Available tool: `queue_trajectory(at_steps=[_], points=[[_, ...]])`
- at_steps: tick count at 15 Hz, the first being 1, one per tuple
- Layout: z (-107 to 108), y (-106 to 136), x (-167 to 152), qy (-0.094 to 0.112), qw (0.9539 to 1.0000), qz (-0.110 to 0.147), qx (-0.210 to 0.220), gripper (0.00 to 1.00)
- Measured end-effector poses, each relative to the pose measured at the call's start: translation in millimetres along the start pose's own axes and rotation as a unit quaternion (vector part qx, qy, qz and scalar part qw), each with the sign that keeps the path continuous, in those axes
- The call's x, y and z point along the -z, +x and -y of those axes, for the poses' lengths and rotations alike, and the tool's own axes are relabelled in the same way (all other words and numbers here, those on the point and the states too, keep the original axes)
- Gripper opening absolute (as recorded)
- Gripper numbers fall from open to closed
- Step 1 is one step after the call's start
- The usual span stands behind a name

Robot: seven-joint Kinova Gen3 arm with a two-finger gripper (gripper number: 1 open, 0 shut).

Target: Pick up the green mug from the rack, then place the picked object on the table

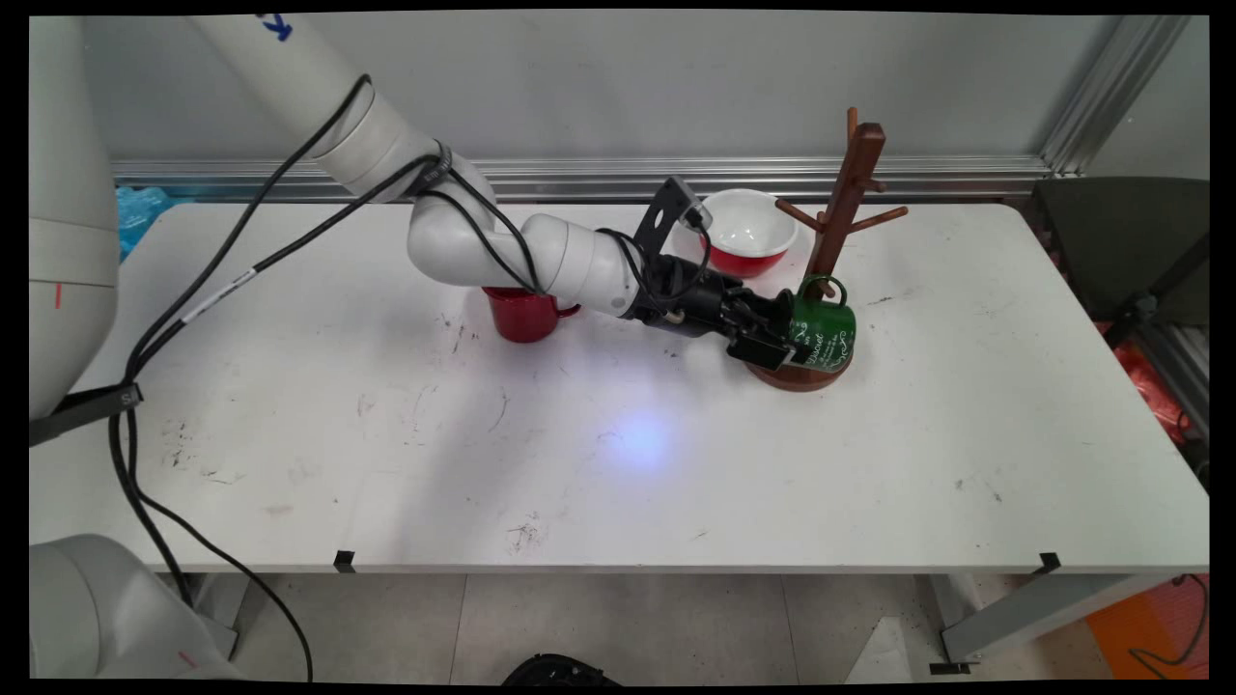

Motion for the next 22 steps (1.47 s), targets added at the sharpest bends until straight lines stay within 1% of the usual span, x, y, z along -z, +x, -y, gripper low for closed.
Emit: queue_trajectory(at_steps=[1,6,11,16,22], points=[[0.0,0.1,-1.2,0.0,1.0,0.0,0.0,0.0],[-1.7,-0.3,-4.9,-0.001,1.0,0.0,-0.002,0.0],[-8.0,-0.2,-3.5,-0.004,1.0,0.001,-0.001,0.0],[-19.4,2.0,9.4,-0.007,1.0,0.002,-0.002,0.0],[-42.0,9.7,35.1,-0.018,0.9998,0.003,-0.007,0.0]])
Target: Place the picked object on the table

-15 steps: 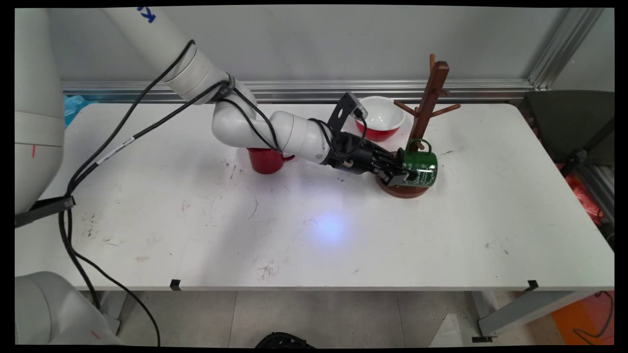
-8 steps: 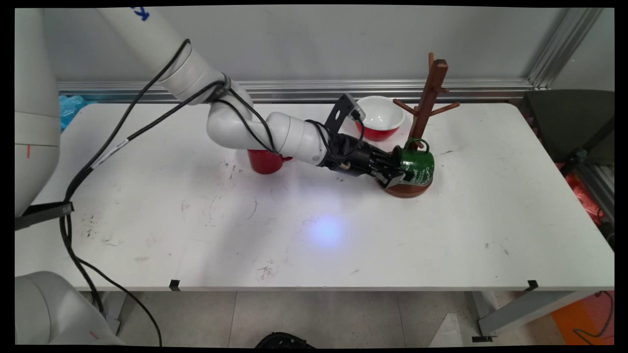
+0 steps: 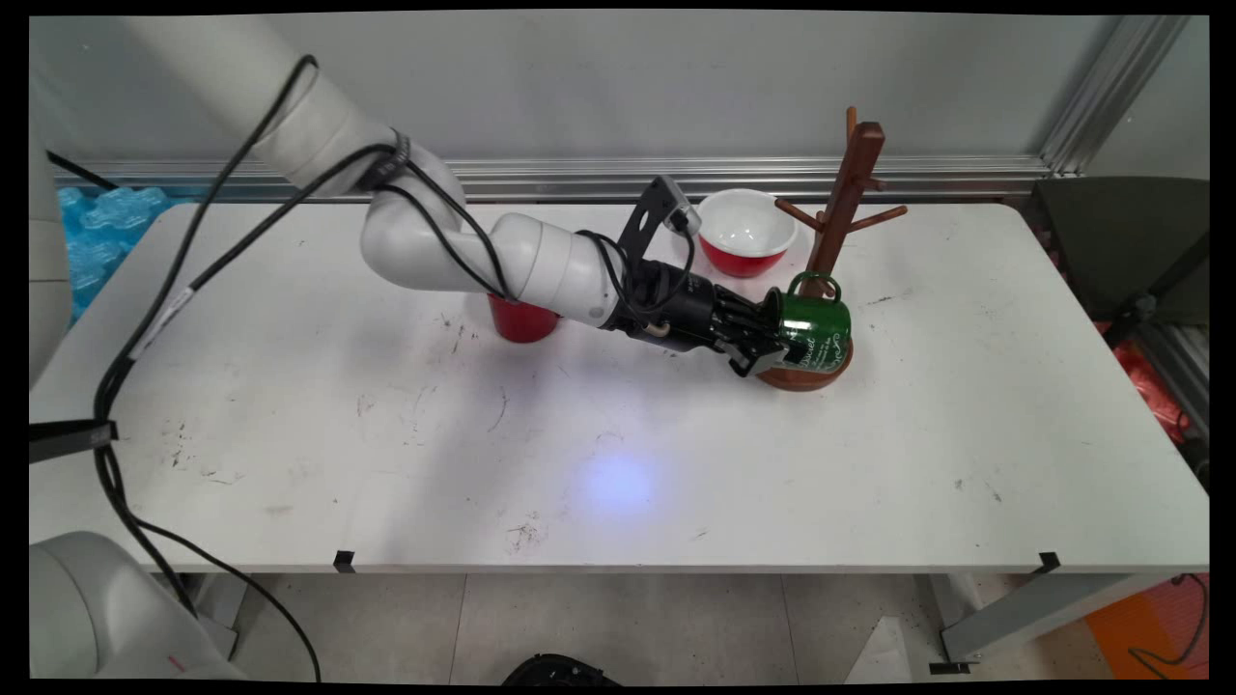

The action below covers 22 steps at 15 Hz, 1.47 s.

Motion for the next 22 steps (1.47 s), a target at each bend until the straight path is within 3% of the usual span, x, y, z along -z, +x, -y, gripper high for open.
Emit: queue_trajectory(at_steps=[11,18,22], points=[[-29.2,14.7,32.4,-0.014,0.9999,0.0,-0.007,0.0],[-35.1,14.9,78.3,0.009,0.9987,0.042,-0.025,0.0],[-42.4,7.7,108.7,0.031,0.9947,0.074,-0.064,0.0]])
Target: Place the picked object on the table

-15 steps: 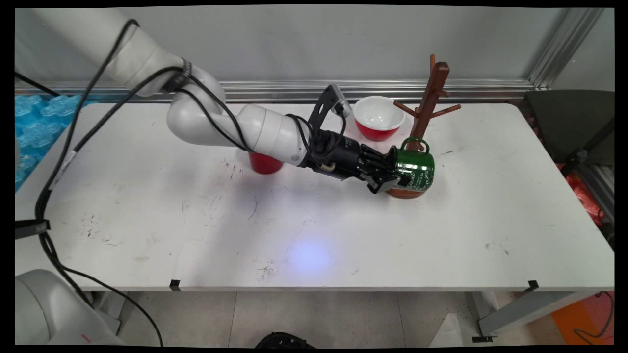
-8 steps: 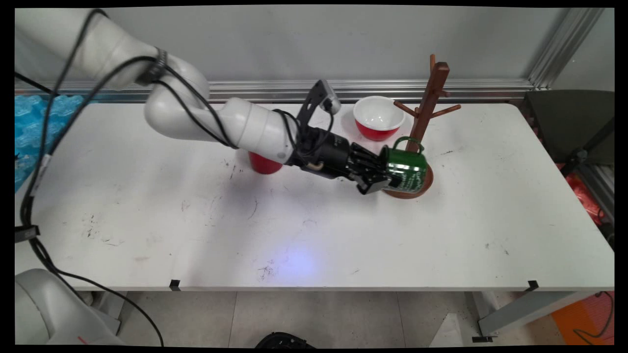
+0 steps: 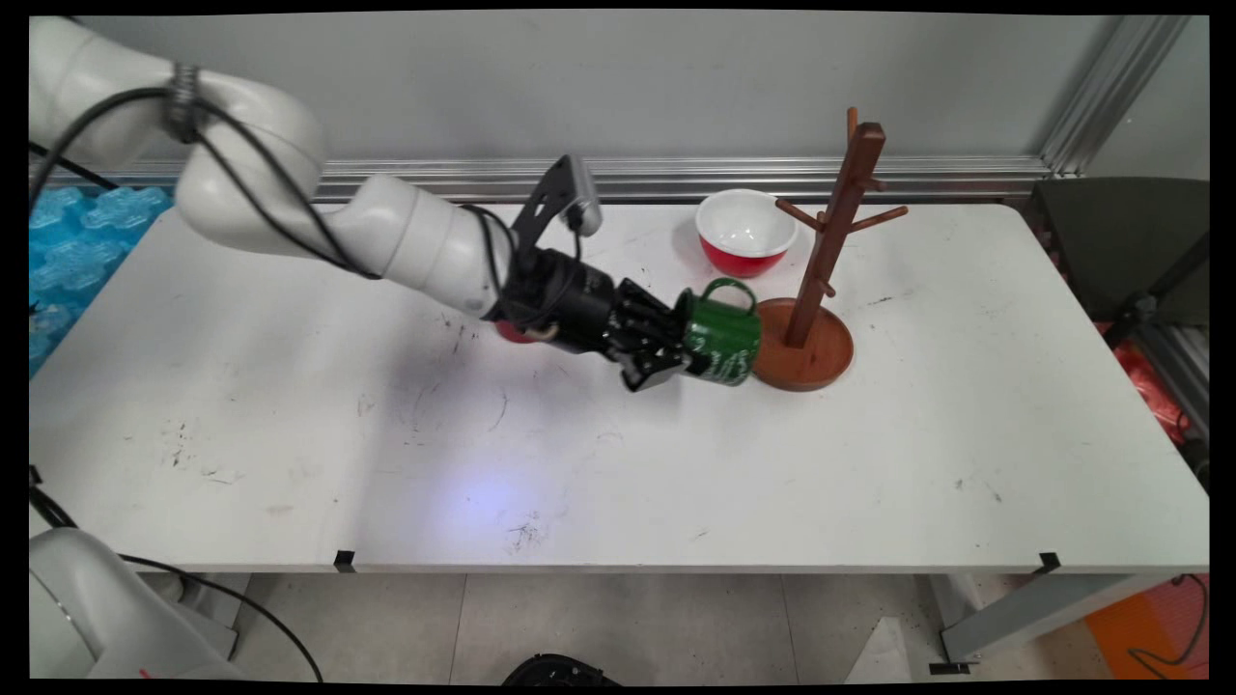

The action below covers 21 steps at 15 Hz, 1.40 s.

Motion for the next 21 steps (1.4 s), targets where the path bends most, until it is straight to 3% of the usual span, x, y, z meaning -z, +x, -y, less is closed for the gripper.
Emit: queue_trajectory(at_steps=[3,8,21], points=[[-6.6,-5.8,9.8,0.012,0.9996,0.013,-0.024,0.0],[-17.1,-7.3,23.4,0.015,0.9969,0.034,-0.07,0.0],[-10.5,38.5,85.2,0.028,0.985,0.056,-0.161,0.0]])
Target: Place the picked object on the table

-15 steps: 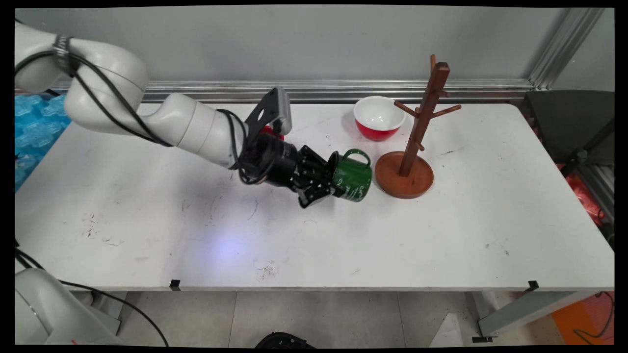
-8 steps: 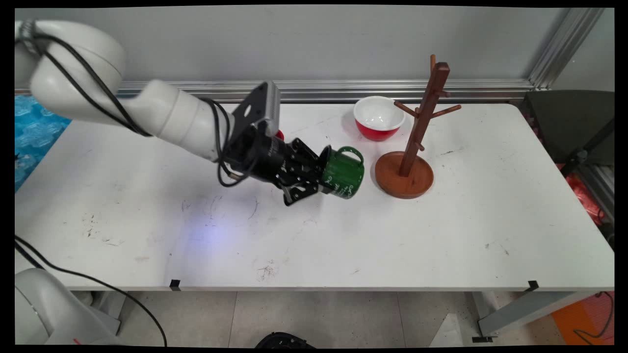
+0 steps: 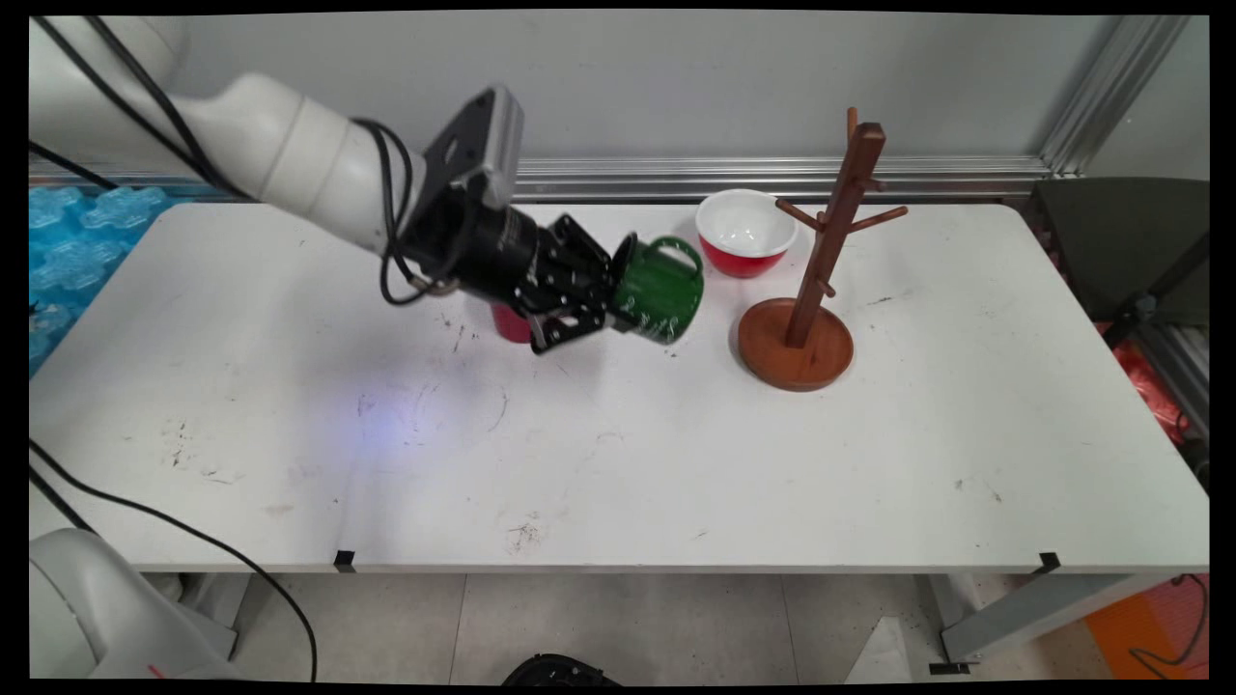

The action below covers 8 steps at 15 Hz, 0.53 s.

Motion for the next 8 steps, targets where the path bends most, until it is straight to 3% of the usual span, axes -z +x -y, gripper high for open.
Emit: queue_trajectory(at_steps=[5,8], points=[[8.1,5.2,14.0,-0.002,0.9998,0.018,-0.008,0.0],[10.7,3.6,20.0,-0.006,0.9991,0.042,-0.008,0.0]])
